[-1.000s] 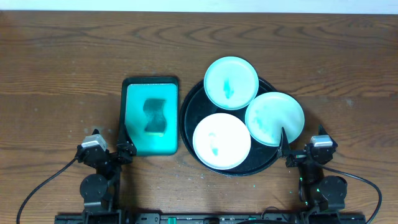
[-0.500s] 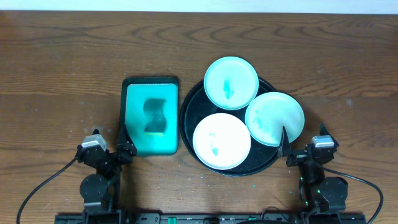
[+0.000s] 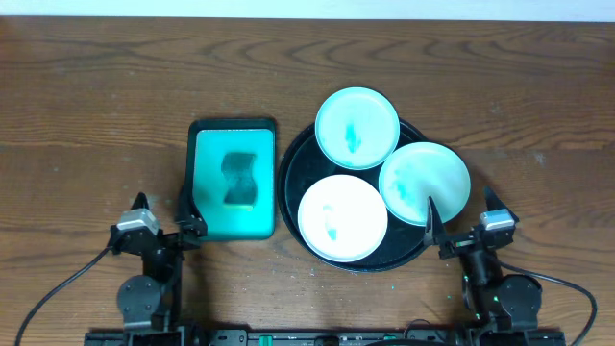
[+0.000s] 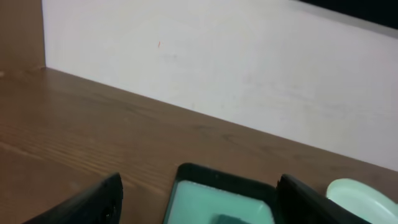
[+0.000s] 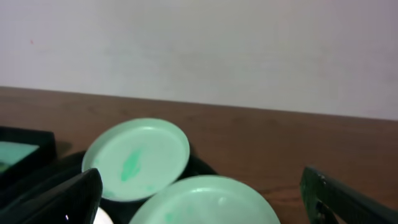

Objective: Clean dirty plates on tray and stack at the side

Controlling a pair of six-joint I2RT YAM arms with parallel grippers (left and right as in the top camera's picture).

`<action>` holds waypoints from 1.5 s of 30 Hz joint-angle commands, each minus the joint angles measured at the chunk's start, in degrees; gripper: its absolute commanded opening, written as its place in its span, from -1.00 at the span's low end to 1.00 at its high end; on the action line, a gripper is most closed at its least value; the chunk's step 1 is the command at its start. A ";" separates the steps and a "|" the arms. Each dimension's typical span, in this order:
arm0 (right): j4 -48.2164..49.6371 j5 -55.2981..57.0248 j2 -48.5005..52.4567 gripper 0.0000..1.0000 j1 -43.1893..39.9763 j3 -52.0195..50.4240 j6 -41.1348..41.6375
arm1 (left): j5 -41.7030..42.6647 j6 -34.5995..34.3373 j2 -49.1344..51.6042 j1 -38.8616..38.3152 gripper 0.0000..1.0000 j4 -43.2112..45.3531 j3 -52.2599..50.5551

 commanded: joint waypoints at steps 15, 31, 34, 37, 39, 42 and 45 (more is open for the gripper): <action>-45.90 -17.75 52.13 0.98 -0.44 60.26 1.90 | 14.47 -1.68 46.90 -0.13 0.58 -44.13 56.74; -59.49 -9.62 81.42 0.22 11.43 60.59 10.82 | 17.22 -1.86 52.04 -0.13 0.59 -56.50 63.19; -55.91 -9.62 84.00 0.12 14.99 54.47 13.55 | 17.22 -1.86 52.13 -0.13 0.59 -56.50 63.19; -51.17 -9.62 86.38 0.02 16.94 49.31 15.69 | 17.25 -1.84 52.68 -0.15 0.59 -57.29 63.19; -48.50 -9.38 87.54 -0.03 17.20 47.39 16.31 | 17.25 -1.42 53.24 -0.20 0.59 -58.10 63.17; -44.96 -5.95 88.83 -0.23 17.18 45.68 18.29 | 17.22 0.44 55.15 -0.20 0.58 -60.26 63.17; -40.35 -2.51 89.61 -0.46 17.18 44.48 18.60 | 17.22 0.79 58.49 -0.24 0.57 -62.77 63.17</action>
